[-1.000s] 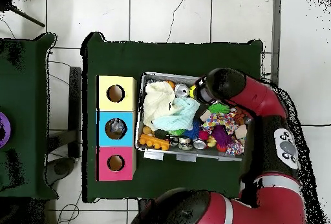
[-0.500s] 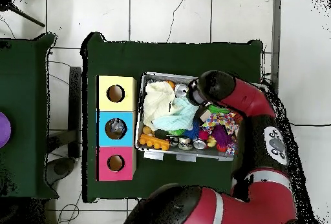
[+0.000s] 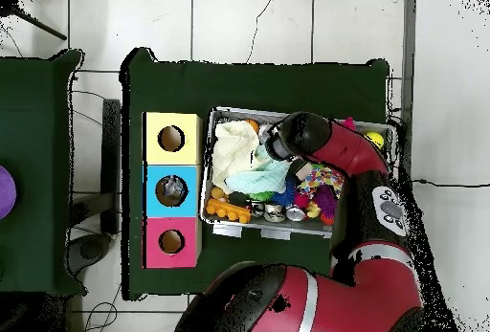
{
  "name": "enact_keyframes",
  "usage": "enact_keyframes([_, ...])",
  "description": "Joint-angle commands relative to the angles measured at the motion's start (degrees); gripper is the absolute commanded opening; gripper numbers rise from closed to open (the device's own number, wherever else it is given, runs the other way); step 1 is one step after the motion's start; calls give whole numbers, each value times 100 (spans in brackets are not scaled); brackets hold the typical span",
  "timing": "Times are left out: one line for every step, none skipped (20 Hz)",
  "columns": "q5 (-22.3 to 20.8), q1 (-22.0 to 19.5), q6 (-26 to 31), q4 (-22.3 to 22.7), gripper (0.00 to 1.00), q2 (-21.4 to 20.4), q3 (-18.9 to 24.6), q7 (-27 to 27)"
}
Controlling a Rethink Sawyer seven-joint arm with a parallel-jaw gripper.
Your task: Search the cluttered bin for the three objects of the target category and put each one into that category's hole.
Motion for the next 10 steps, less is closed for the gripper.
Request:
enact_keyframes([155, -139, -37, -23, 0, 621, 371, 488])
enact_keyframes([139, -159, 128, -117, 0, 647, 342, 411])
enact_keyframes([110, -191, 169, -197, 0, 692, 326, 344])
enact_keyframes([81, -223, 211, -276, 0, 736, 309, 277])
enact_keyframes([61, -270, 191, -359, 0, 819, 318, 220])
enact_keyframes([37, -307, 128, -447, 0, 915, 321, 178])
enact_keyframes([9, -340, 65, -547, 0, 1011, 325, 138])
enact_keyframes([-16, -378, 26, -639, 0, 1095, 334, 88])
enact_keyframes([-30, -417, 0, -683, 0, 1142, 352, 43])
enact_keyframes([-44, -456, -26, -727, 0, 1190, 369, -2])
